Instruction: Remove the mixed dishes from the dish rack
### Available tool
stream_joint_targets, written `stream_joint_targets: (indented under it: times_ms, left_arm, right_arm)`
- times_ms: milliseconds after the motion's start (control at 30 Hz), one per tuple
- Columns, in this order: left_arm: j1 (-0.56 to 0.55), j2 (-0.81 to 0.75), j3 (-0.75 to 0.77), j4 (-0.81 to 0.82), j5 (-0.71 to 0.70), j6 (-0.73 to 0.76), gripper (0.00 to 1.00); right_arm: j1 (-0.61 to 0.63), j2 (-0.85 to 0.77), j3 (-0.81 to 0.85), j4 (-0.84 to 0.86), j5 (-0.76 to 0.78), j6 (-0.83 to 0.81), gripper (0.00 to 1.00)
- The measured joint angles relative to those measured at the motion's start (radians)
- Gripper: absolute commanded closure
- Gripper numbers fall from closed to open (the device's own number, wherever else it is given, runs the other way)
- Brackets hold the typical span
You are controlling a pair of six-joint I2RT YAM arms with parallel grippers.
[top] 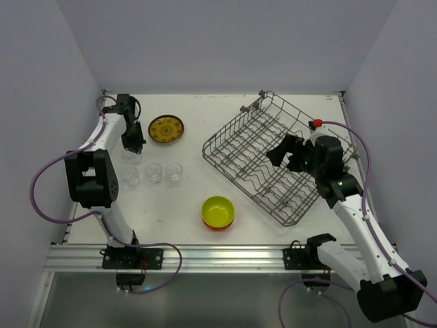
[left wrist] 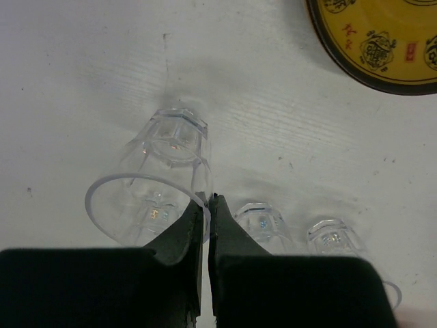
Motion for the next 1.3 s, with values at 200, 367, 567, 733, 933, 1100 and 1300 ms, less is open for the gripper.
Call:
stream_joint_targets:
  times_ms: [200, 367, 567, 733, 933, 1100, 1300]
  left_arm:
    - [-0.025, 0.002, 0.029, -0.018, -0.022, 0.011, 1.00]
    - [-0.037, 0.022, 0.039, -0.038, -0.034, 0.023, 0.98]
    - [-0.080, 0.055, 0.045, -0.057, -0.045, 0.025, 0.94]
    - [-0.116, 0.064, 0.069, -0.063, -0.044, 0.025, 0.93]
    - [-0.118, 0.064, 0.073, -0.066, -0.071, 0.025, 0.92]
    - [-0.118, 0.065, 0.072, -0.068, -0.079, 0.026, 0.90]
    - [-0.118, 0.066, 0.061, -0.064, -0.072, 0.033, 0.86]
  right_arm:
    - [0.000, 0.000, -0.014, 0.005, 0.000, -0.005, 0.01]
    - [0.000, 0.000, -0.018, 0.007, 0.000, -0.009, 0.01]
    - [0.000, 0.000, -0.027, 0.014, -0.001, -0.010, 0.01]
    - [0.000, -0.001, -0.032, 0.015, -0.001, -0.010, 0.01]
    - [0.000, -0.002, -0.033, 0.016, -0.002, -0.010, 0.01]
    - [0.000, -0.002, -0.033, 0.016, -0.005, -0.010, 0.01]
    - [0.000, -0.002, -0.042, 0.031, -0.009, -0.010, 0.01]
